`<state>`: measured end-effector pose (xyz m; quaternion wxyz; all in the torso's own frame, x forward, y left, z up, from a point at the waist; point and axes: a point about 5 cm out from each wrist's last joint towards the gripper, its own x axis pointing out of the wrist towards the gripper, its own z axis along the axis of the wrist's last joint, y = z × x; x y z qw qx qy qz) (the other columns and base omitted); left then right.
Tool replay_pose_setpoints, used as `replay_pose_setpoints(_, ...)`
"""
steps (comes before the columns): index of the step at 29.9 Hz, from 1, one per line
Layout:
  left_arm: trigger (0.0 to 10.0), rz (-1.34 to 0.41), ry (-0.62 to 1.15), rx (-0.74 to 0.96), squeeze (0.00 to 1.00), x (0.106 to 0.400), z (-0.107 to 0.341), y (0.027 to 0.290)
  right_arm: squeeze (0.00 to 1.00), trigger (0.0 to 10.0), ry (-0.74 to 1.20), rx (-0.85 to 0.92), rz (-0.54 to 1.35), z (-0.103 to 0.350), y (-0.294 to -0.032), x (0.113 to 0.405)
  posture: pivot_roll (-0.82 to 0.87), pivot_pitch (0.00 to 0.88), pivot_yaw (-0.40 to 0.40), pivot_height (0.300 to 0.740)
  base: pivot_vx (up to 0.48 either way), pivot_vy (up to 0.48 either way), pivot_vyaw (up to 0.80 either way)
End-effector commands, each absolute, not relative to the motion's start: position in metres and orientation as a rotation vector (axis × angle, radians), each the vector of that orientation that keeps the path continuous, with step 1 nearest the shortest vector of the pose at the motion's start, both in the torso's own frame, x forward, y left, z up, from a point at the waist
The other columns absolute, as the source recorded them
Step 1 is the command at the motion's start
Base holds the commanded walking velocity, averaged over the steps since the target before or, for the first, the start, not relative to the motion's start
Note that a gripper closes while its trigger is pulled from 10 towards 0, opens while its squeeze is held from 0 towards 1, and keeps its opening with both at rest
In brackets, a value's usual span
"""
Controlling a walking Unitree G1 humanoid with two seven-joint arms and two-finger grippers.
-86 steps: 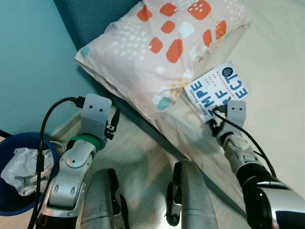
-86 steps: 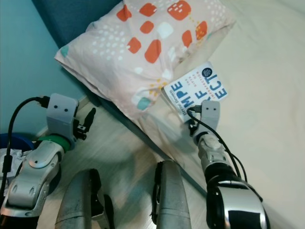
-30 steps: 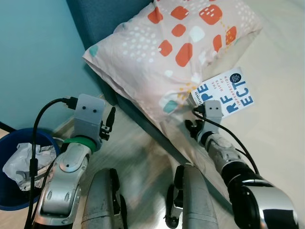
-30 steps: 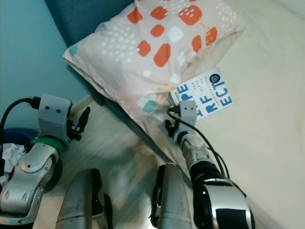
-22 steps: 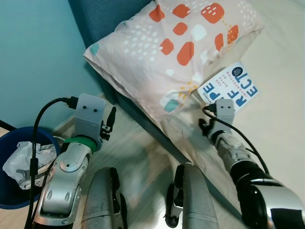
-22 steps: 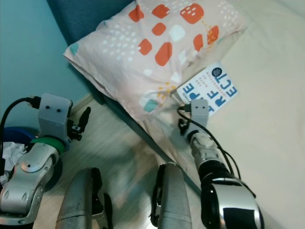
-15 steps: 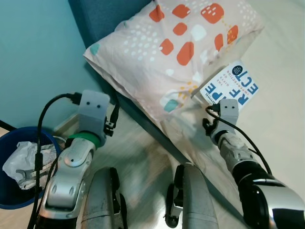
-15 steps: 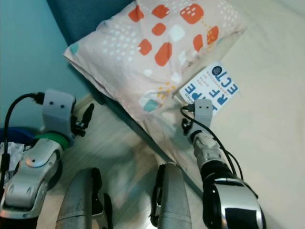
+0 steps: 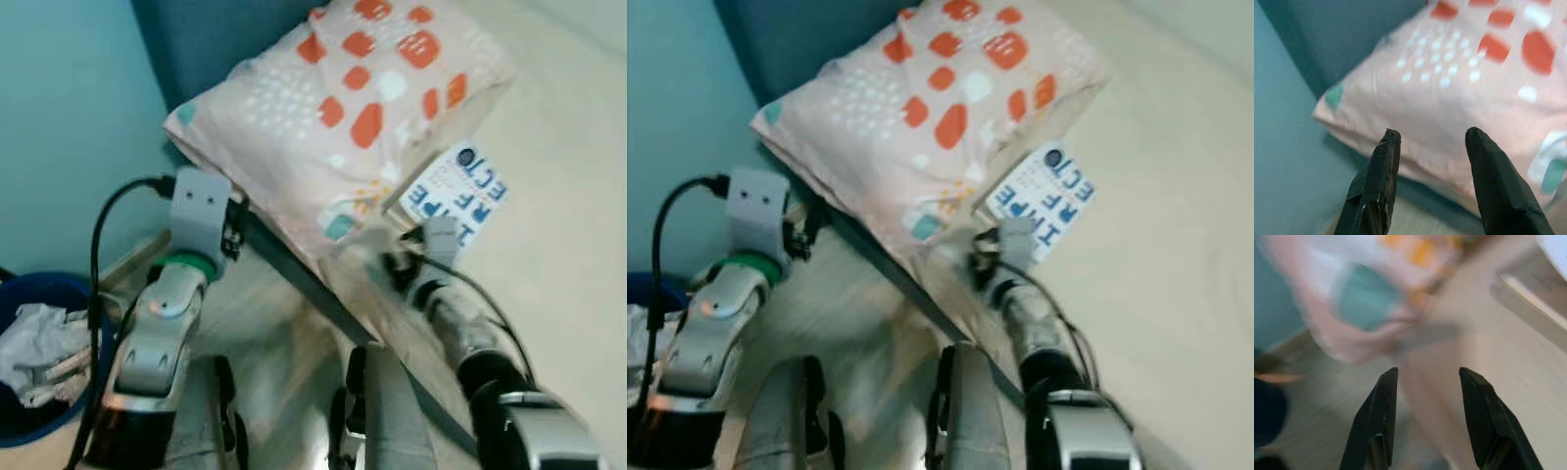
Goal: Clean up the room
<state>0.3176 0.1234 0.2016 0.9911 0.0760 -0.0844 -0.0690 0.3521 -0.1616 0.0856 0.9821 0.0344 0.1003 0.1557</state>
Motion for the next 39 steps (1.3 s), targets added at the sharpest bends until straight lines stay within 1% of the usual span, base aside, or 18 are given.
replay_pose_setpoints(1, 10.0, -0.143, -0.125, 0.142, 0.0, 0.318, 0.189, 0.123, 0.0, 10.0, 0.169, 0.076, 0.309, 0.088, -0.168, 0.348, -0.04, 0.123, 0.008, 0.605, 0.0, 0.0, 0.0)
replay_pose_setpoints(4, 10.0, -0.178, -0.153, 0.12, 0.0, 0.322, 0.191, 0.112, 0.0, 10.0, -0.093, 0.104, 0.218, 0.12, -0.173, 0.337, -0.07, 0.075, 0.01, 0.605, 0.0, 0.0, 0.0)
replay_pose_setpoints(5, 10.0, -0.178, -0.153, 0.12, 0.0, 0.322, 0.191, 0.112, 0.0, 10.0, -0.093, 0.104, 0.218, 0.12, -0.173, 0.337, -0.07, 0.075, 0.01, 0.605, 0.0, 0.0, 0.0)
replay_pose_setpoints(6, 10.0, -0.204, -0.181, 0.147, 0.0, 0.322, 0.192, 0.107, 0.0, 10.0, -0.218, 0.058, 0.136, 0.134, -0.177, 0.331, -0.08, 0.063, 0.013, 0.605, 0.0, 0.0, 0.0)
replay_pose_setpoints(7, 10.0, -0.204, -0.181, 0.147, 0.0, 0.322, 0.192, 0.107, 0.0, 10.0, -0.218, 0.058, 0.136, 0.134, -0.177, 0.331, -0.08, 0.063, 0.013, 0.605, 0.0, 0.0, 0.0)
replay_pose_setpoints(9, 10.0, -0.244, -0.209, 0.193, 0.0, 0.322, 0.191, 0.102, 0.0, 10.0, -0.313, -0.037, 0.074, 0.142, -0.177, 0.325, -0.1, 0.042, 0.018, 0.605, 0.0, 0.0, 0.0)
replay_pose_setpoints(10, 10.0, -0.254, -0.21, 0.199, 0.0, 0.323, 0.19, 0.101, 0.0, 10.0, -0.335, -0.048, 0.049, 0.143, -0.178, 0.324, -0.11, 0.029, 0.022, 0.605, 0.0, 0.0, 0.0)
replay_pose_setpoints(14, 10.0, -0.254, -0.208, 0.196, 0.0, 0.327, 0.188, 0.103, 0.0, 10.0, -0.375, -0.065, 0.035, 0.146, -0.178, 0.321, -0.11, 0.016, 0.021, 0.605, 0.0, 0.0, 0.0)
replay_pose_setpoints(17, 10.0, -0.237, -0.202, 0.203, 0.0, 0.33, 0.184, 0.109, 0.0, 10.0, -0.396, -0.078, 0.014, 0.15, -0.18, 0.319, -0.11, 0.007, 0.017, 0.615, 0.0, 0.0, 0.0)
replay_pose_setpoints(18, 10.0, -0.199, -0.181, 0.208, 0.0, 0.332, 0.179, 0.119, 0.0, 10.0, -0.428, -0.094, -0.013, 0.159, -0.184, 0.317, -0.1, 0.0, 0.008, 0.63, 0.0, 0.0, 0.0)
replay_pose_setpoints(20, 10.0, -0.189, -0.176, 0.208, 0.0, 0.332, 0.177, 0.122, 0.0, 10.0, -0.436, -0.099, -0.019, 0.162, -0.185, 0.316, -0.1, 0.0, 0.008, 0.635, 0.0, 0.0, 0.0)
replay_pose_setpoints(22, 10.0, -0.134, -0.155, 0.202, 0.0, 0.331, 0.171, 0.136, 0.0, 10.0, -0.446, -0.089, -0.031, 0.166, -0.187, 0.314, -0.09, 0.0, -0.004, 0.645, 0.0, 0.0, 0.0)
replay_pose_setpoints(23, 10.0, -0.134, -0.155, 0.202, 0.0, 0.331, 0.171, 0.136, 0.0, 10.0, -0.446, -0.089, -0.031, 0.166, -0.187, 0.314, -0.09, 0.0, -0.004, 0.645, 0.0, 0.0, 0.0)
replay_pose_setpoints(25, 10.0, -0.085, -0.145, 0.201, 0.0, 0.329, 0.167, 0.148, 0.0, 10.0, -0.45, -0.069, -0.035, 0.167, -0.187, 0.315, -0.07, 0.0, -0.011, 0.655, 0.0, 0.0, 0.0)
replay_pose_setpoints(31, 10.0, -0.041, -0.169, 0.215, 0.0, 0.33, 0.171, 0.156, 0.0, 10.0, -0.447, -0.042, -0.031, 0.165, -0.182, 0.319, -0.04, 0.0, -0.018, 0.67, 0.0, 0.0, 0.0)
replay_pose_setpoints(32, 10.0, -0.018, -0.189, 0.22, 0.0, 0.331, 0.177, 0.159, 0.0, 10.0, -0.443, -0.038, -0.023, 0.165, -0.18, 0.321, -0.04, 0.0, -0.017, 0.68, 0.0, 0.0, 0.0)
replay_pose_setpoints(37, 10.0, 0.0, -0.198, 0.227, 0.0, 0.332, 0.18, 0.163, 0.0, 10.0, -0.433, -0.03, -0.021, 0.164, -0.178, 0.322, -0.04, 0.012, -0.021, 0.69, 0.0, 0.0, 0.0)
replay_pose_setpoints(39, 10.0, 0.027, -0.212, 0.222, 0.0, 0.333, 0.184, 0.167, 0.0, 10.0, -0.408, -0.01, -0.005, 0.161, -0.176, 0.321, -0.03, 0.017, -0.029, 0.705, 0.0, 0.0, 0.0)
